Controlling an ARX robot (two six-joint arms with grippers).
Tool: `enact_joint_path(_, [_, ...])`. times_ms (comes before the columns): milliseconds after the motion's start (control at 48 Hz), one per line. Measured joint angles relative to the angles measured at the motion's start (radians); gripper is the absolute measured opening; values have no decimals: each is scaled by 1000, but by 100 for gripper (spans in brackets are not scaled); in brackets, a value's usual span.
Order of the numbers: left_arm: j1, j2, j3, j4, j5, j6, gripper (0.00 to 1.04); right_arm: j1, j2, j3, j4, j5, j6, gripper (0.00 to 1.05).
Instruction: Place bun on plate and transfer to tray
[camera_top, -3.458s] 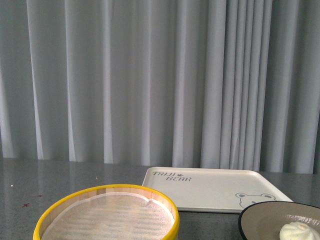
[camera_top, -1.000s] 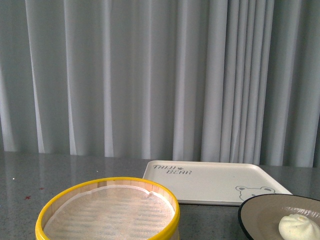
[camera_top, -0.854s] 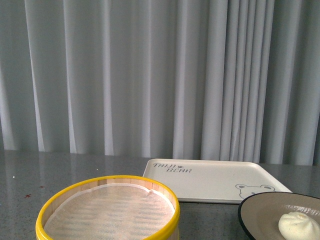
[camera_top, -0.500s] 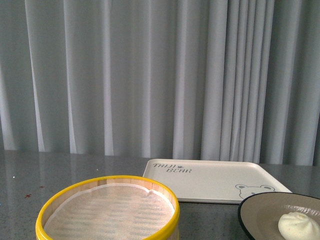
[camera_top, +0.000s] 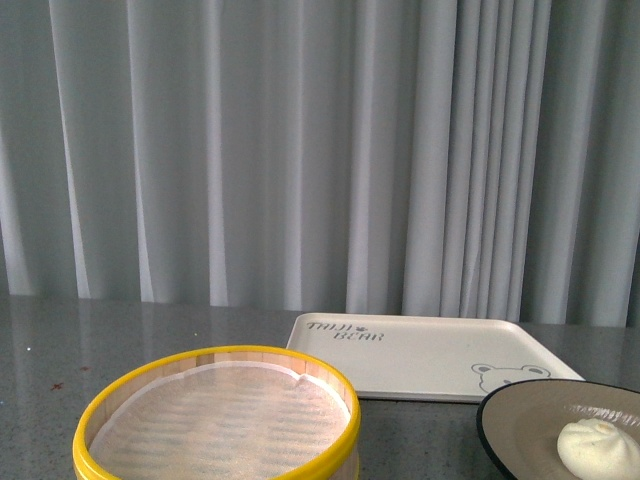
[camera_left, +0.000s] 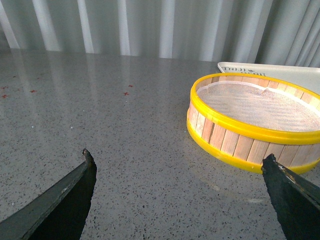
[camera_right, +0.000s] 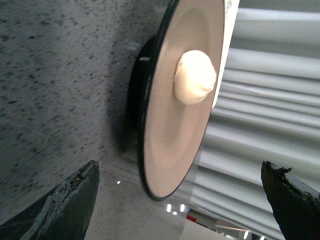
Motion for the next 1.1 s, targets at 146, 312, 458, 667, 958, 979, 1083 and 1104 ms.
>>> enact_joint_path(146, [0, 0, 0, 0, 0, 0, 98, 9, 92, 29, 107, -14, -5, 96])
enact_joint_path(312, [0, 0, 0, 0, 0, 0, 98, 35, 168, 39, 158, -6, 14, 96])
enact_joint_path(458, [0, 0, 0, 0, 0, 0, 98, 50, 211, 39, 219, 5, 42, 96])
enact_joint_path(667, [0, 0, 0, 0, 0, 0, 98, 56, 270, 39, 280, 27, 77, 96])
enact_joint_path(958, [0, 0, 0, 0, 0, 0, 98, 70, 333, 40, 336, 34, 106, 96])
enact_joint_path(979, [0, 0, 0, 0, 0, 0, 98, 70, 338, 40, 339, 34, 106, 96])
enact_joint_path(1083, [0, 0, 0, 0, 0, 0, 98, 76, 369, 41, 360, 27, 111, 96])
enact_joint_path(1104, [0, 0, 0, 0, 0, 0, 98, 77, 376, 44, 364, 29, 118, 96])
